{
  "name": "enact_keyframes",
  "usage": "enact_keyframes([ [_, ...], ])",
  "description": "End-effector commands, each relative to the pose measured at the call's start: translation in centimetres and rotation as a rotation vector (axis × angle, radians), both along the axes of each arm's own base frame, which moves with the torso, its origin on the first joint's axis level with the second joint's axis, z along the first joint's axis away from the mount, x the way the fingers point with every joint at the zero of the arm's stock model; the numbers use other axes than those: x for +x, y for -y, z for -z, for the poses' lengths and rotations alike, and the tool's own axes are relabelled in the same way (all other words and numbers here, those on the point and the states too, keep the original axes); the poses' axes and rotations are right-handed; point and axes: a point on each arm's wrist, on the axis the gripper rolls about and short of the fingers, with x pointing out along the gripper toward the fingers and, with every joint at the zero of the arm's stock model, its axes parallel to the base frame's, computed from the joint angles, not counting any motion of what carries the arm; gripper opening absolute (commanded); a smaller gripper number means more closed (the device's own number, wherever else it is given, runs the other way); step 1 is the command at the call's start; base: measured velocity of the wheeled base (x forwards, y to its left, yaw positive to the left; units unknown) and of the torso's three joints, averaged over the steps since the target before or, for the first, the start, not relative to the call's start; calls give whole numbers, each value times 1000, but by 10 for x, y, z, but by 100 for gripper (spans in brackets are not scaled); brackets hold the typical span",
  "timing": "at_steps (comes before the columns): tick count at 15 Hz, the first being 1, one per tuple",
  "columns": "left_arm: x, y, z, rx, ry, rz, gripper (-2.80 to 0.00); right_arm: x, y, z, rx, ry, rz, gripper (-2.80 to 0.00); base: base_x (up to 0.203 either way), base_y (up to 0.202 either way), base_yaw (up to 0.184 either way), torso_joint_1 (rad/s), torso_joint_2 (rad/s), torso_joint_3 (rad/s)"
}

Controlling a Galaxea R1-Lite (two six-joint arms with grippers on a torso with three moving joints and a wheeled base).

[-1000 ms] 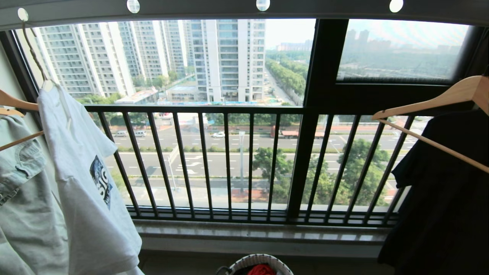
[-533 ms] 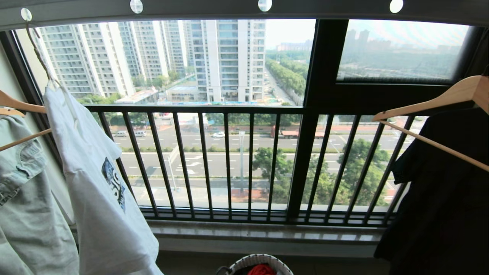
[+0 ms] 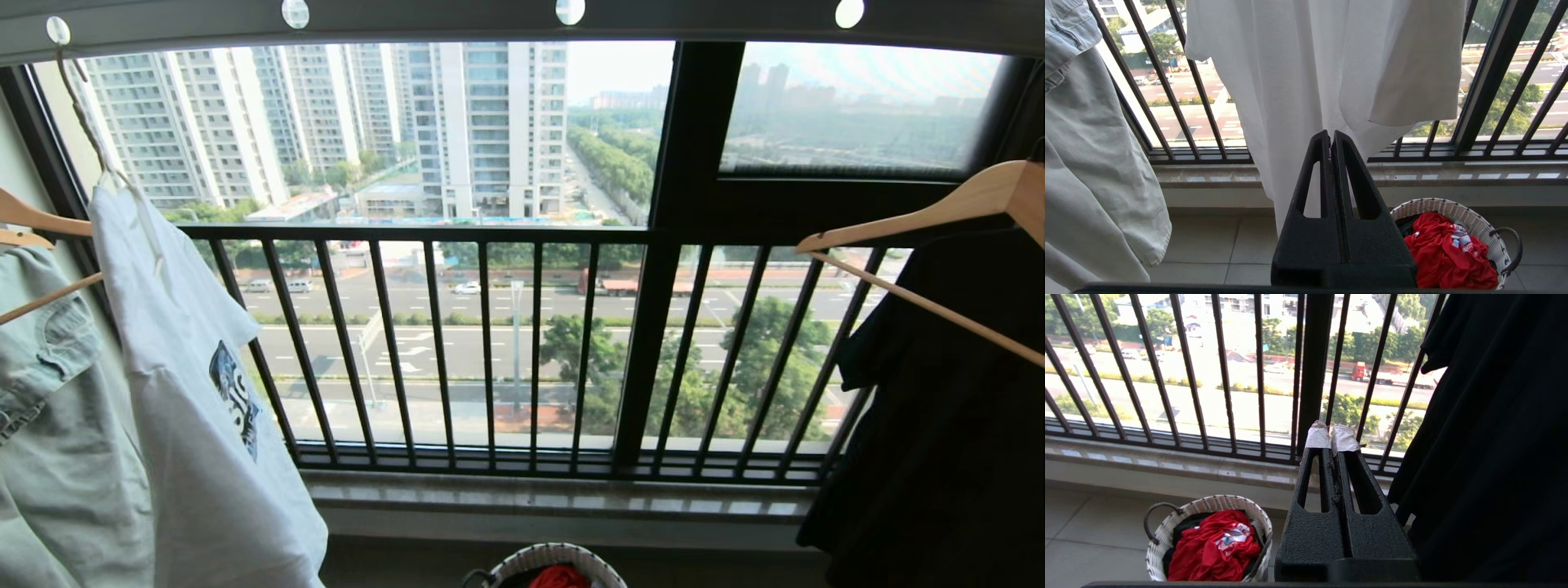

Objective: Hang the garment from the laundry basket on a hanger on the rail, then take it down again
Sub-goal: Take the clothes off the clothes rack

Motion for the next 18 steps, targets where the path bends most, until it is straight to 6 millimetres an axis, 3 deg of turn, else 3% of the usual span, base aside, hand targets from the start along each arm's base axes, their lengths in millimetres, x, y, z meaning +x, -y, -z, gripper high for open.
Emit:
enact_keyframes([
  [1, 0, 0, 0, 0, 0, 0, -280, 0, 0, 0, -2, 0, -1, -280, 0, 0, 0, 0, 0, 0],
  [18, -1, 0, -3, -19, 20, -13, -280, 0, 0, 0, 4, -2, 6, -280, 0, 0, 0, 0, 0, 0],
])
